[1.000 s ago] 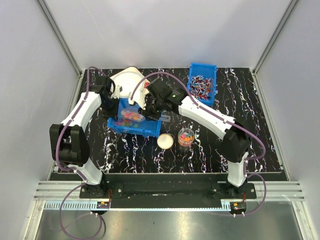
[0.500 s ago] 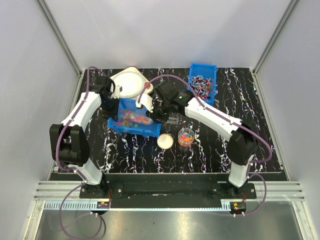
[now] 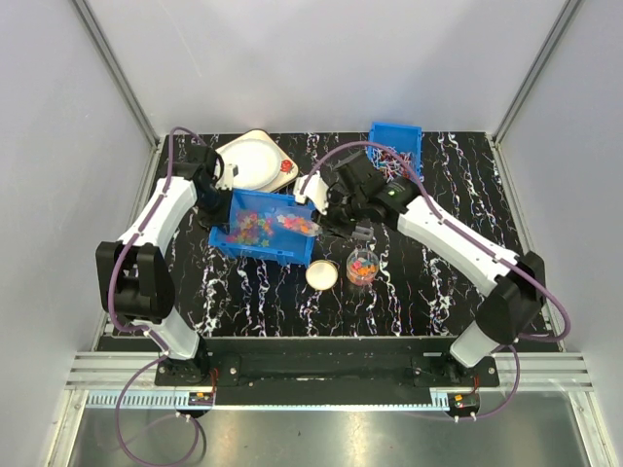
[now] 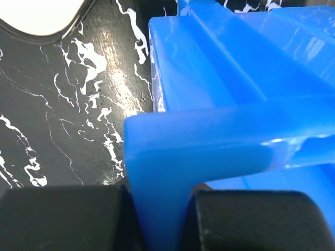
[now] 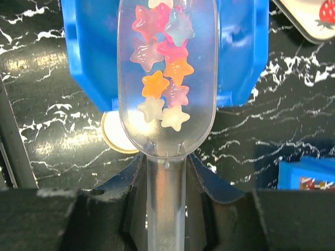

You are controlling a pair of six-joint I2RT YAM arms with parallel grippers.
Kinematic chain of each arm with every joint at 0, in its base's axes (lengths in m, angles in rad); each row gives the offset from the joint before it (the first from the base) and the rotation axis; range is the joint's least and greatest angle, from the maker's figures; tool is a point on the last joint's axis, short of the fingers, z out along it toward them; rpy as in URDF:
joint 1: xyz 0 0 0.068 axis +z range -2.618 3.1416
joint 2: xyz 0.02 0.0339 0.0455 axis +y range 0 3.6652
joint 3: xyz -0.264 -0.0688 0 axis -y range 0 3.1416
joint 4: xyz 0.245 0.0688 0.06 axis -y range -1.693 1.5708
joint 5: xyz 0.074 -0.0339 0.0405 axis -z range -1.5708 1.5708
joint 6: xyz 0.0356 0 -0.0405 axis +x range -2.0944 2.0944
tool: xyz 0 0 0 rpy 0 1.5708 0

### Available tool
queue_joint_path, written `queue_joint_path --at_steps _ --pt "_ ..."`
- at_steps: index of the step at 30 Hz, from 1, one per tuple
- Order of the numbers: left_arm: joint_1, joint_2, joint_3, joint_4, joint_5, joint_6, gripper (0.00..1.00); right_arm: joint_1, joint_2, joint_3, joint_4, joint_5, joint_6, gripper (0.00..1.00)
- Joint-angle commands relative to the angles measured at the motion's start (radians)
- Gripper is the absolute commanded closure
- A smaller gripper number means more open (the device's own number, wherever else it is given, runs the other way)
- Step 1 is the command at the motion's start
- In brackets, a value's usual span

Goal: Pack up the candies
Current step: Scoop the fake candies from the storage box, then place the fake candies in the packing bottle.

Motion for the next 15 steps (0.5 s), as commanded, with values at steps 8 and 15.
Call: queue_joint_path --at_steps 8,15 --pt "0.004 -0.009 0.106 -0.004 0.083 0.065 1.0 -0.082 -0.257 -0.173 0.036 -0.028 -0.007 1.0" --pt "0.027 0.017 0.149 -0.007 0.097 0.125 1.0 -0.139 -0.381 -0.277 0.036 -0.036 -0.004 1.0"
